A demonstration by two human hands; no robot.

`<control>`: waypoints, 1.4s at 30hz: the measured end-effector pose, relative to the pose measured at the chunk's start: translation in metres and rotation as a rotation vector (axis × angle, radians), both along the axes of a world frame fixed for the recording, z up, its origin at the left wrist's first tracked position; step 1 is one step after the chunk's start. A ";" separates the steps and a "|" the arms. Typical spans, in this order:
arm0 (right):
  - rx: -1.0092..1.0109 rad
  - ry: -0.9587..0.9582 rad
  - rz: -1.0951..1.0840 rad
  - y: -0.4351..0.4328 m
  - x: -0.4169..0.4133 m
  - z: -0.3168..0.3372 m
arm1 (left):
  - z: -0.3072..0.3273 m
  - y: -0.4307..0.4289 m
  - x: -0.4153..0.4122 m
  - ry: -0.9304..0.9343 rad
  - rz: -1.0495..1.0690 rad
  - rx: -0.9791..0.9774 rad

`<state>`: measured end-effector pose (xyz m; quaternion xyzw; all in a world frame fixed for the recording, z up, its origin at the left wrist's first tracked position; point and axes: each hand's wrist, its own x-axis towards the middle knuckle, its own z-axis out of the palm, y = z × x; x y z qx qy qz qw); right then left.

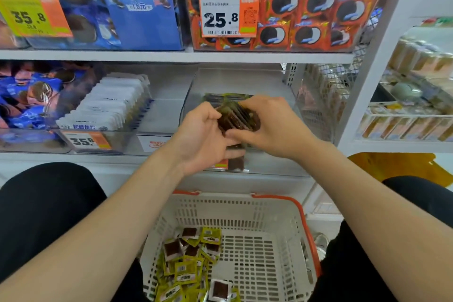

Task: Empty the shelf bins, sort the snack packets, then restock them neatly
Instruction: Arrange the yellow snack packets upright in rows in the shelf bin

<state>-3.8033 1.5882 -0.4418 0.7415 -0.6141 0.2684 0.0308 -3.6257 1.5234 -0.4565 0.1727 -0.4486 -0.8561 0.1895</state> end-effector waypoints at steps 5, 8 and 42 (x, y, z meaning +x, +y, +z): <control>0.102 -0.093 0.065 -0.007 -0.016 0.017 | 0.008 -0.023 -0.005 -0.323 0.179 -0.401; 0.187 -0.119 0.048 -0.013 -0.024 0.017 | 0.009 -0.030 -0.011 -0.381 0.137 -0.755; 0.782 -0.056 -0.442 -0.030 -0.057 -0.043 | -0.033 -0.046 -0.038 -1.024 -0.210 -1.477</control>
